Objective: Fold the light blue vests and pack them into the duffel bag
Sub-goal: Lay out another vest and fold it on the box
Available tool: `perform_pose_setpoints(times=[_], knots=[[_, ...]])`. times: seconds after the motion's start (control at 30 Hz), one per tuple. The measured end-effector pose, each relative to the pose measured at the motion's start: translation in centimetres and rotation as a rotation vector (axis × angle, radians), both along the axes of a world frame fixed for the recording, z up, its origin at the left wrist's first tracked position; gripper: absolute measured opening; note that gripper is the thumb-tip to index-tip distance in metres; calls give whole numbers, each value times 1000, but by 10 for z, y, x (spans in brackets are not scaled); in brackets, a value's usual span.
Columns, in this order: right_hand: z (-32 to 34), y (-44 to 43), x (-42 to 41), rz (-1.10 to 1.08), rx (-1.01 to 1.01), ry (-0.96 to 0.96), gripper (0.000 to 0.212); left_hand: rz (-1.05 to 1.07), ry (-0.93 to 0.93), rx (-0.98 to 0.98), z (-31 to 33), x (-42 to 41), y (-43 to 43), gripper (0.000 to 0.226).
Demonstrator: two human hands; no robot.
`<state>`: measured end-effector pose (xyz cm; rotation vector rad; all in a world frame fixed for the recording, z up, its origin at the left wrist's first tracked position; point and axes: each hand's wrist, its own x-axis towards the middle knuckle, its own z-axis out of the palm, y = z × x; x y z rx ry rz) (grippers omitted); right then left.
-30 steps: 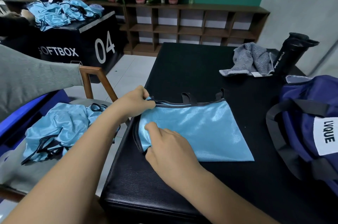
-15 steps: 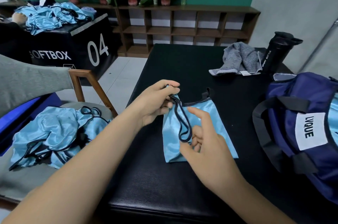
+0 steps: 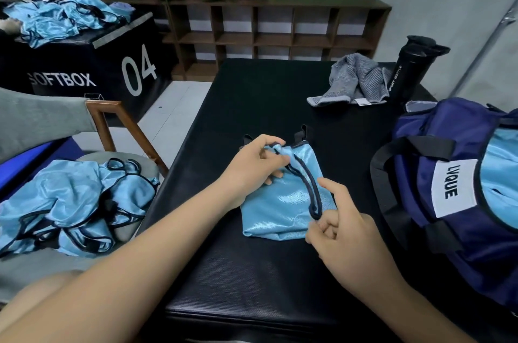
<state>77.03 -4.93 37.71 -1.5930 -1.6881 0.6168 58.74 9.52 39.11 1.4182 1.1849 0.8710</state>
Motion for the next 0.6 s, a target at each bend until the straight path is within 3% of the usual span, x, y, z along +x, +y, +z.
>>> perform_pose_setpoints(times=[0.17, 0.23, 0.3, 0.43, 0.6], knots=[[-1, 2, 20, -110, 253, -268, 41, -97, 157, 117, 1, -3, -12, 67], [-4, 8, 28, -50, 351, -310, 29, -127, 258, 234, 3, -8, -20, 75], [-6, 14, 34, 78, 369, -360, 28, -176, 353, 356, 5, -14, -31, 68], [-11, 17, 34, 279, 311, -381, 34, -293, 543, 606, 3, -34, -50, 28], [-23, 19, 29, 337, 327, -422, 36, -356, 632, 668, -2, -53, -67, 32]])
